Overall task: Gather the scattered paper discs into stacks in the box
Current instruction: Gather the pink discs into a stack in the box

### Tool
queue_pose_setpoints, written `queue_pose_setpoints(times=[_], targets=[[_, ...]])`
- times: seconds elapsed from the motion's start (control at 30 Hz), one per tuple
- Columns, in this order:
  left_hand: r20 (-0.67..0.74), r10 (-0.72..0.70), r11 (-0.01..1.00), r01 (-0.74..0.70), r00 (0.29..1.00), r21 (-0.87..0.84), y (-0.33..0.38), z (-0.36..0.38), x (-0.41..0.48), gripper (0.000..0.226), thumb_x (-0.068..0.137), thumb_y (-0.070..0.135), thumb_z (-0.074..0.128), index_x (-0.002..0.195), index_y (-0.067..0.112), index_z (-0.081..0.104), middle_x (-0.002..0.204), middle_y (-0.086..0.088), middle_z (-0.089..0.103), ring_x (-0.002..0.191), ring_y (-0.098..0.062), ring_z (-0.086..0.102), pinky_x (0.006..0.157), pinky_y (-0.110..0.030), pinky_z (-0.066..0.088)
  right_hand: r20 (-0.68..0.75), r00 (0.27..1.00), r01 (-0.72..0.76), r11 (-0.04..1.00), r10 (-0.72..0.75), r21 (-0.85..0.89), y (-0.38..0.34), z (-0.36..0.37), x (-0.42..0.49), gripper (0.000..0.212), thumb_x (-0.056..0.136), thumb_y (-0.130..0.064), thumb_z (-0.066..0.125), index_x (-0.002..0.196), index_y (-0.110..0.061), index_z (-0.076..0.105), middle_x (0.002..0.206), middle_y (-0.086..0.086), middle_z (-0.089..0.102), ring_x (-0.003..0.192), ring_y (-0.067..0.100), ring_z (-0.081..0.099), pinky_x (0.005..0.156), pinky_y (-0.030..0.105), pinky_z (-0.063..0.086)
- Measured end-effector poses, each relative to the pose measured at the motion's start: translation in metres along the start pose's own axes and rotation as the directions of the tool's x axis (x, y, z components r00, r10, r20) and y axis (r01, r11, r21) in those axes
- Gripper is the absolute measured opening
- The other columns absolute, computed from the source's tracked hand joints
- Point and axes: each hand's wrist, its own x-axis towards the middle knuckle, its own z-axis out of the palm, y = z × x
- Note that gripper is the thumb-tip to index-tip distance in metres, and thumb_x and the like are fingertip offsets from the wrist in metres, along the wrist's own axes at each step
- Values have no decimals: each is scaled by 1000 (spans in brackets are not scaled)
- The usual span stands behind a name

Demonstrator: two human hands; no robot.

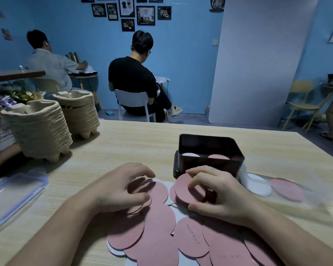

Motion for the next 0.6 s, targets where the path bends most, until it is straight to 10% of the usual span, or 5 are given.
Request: queue_pose_setpoints(times=[0.6], targets=[[-187, -112, 993, 104, 976, -51, -9, 3, -59, 69, 73, 59, 83, 134, 34, 62, 123, 28, 64, 119, 8, 59, 101, -26, 51, 30, 998, 62, 998, -61, -9, -8, 5, 0, 30, 85, -53, 79, 100, -33, 63, 139, -13, 56, 134, -3, 50, 100, 24, 47]])
